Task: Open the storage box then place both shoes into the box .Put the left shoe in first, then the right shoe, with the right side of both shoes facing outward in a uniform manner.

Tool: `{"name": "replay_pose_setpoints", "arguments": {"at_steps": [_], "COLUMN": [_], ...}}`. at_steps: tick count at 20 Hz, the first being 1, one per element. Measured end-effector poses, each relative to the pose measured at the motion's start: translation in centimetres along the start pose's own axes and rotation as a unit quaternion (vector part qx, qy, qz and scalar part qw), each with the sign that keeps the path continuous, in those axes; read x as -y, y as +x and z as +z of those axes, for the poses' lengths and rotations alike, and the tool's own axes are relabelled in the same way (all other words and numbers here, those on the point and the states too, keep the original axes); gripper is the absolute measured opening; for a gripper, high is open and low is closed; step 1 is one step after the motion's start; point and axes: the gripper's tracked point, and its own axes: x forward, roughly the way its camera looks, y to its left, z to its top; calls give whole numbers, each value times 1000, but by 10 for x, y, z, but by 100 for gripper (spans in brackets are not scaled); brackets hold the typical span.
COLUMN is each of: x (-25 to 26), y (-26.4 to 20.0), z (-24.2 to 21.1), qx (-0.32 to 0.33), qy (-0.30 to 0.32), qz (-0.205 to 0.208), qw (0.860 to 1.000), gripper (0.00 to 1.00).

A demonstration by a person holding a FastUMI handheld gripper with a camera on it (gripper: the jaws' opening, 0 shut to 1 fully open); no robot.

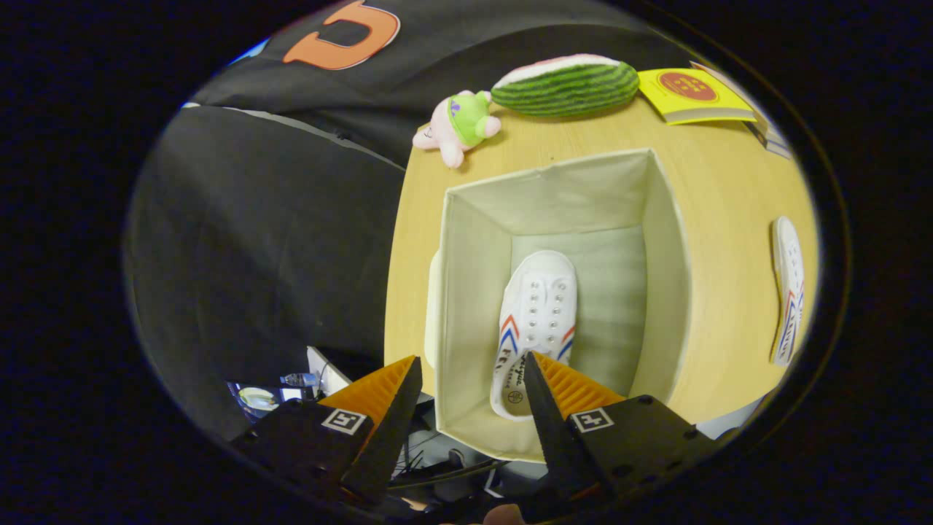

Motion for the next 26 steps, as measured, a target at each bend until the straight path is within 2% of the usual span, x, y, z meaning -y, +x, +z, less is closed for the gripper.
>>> {"name": "replay_pose_setpoints", "arguments": {"at_steps": [4, 8, 13, 15, 21, 26], "x": [6, 32, 113, 146, 273, 359], "y": [-39, -84, -156, -182, -226, -220], "z": [13, 27, 61, 60, 41, 9], "qx": [48, 95, 172, 180, 144, 77], "qy": [-30, -77, -113, -104, -53, -30], "qz": [-16, -49, -135, -150, -177, -181], "qw": [998, 991, 969, 966, 972, 980], "gripper": [87, 87, 88, 94, 94, 94]}}
